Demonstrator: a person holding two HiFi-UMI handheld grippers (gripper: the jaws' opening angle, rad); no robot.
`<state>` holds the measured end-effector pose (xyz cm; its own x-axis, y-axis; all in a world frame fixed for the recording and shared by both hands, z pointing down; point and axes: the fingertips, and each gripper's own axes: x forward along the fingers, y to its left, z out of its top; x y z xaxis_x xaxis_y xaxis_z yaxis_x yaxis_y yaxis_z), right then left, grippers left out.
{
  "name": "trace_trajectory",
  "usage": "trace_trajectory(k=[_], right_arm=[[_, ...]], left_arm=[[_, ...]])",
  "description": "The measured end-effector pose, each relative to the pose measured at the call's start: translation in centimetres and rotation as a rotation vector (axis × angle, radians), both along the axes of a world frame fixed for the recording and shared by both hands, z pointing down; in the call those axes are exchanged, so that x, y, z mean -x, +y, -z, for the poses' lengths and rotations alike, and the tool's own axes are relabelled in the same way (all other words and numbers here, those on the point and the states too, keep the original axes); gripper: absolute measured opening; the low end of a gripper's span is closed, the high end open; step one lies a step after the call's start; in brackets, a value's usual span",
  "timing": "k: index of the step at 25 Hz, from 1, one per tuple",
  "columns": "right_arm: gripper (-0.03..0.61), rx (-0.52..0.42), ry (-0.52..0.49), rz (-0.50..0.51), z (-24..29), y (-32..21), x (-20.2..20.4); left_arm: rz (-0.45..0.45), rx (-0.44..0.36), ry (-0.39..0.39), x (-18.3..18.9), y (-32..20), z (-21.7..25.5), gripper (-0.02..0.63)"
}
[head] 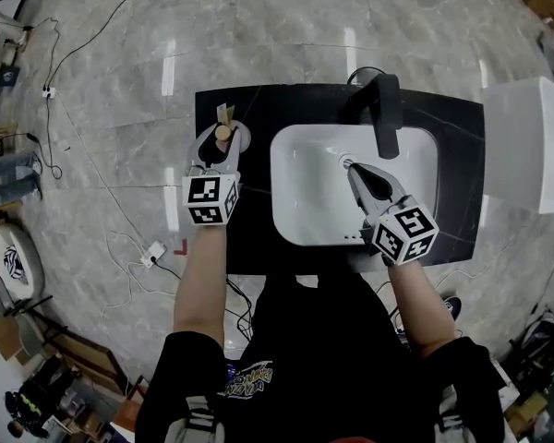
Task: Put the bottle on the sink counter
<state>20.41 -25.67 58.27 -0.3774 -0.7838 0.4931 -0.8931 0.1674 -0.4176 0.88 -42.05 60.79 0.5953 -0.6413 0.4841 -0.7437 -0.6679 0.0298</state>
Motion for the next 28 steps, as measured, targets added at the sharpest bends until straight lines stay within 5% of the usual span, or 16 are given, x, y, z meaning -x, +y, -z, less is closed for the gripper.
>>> trace_trajectory(k=[18,28], right_arm=[[0.028,0.003,0.000,-0.005,0.2,0.7,0.9],[0.028,-0.020,-0.003,-0.033,1.5,1.7,1.3]], left_arm=[[-0.020,-0.011,-0.020,0.0,0.4,-0.3,0.132],[-0.007,0.042,0.068,1.6,1.7,0.4,0.152]])
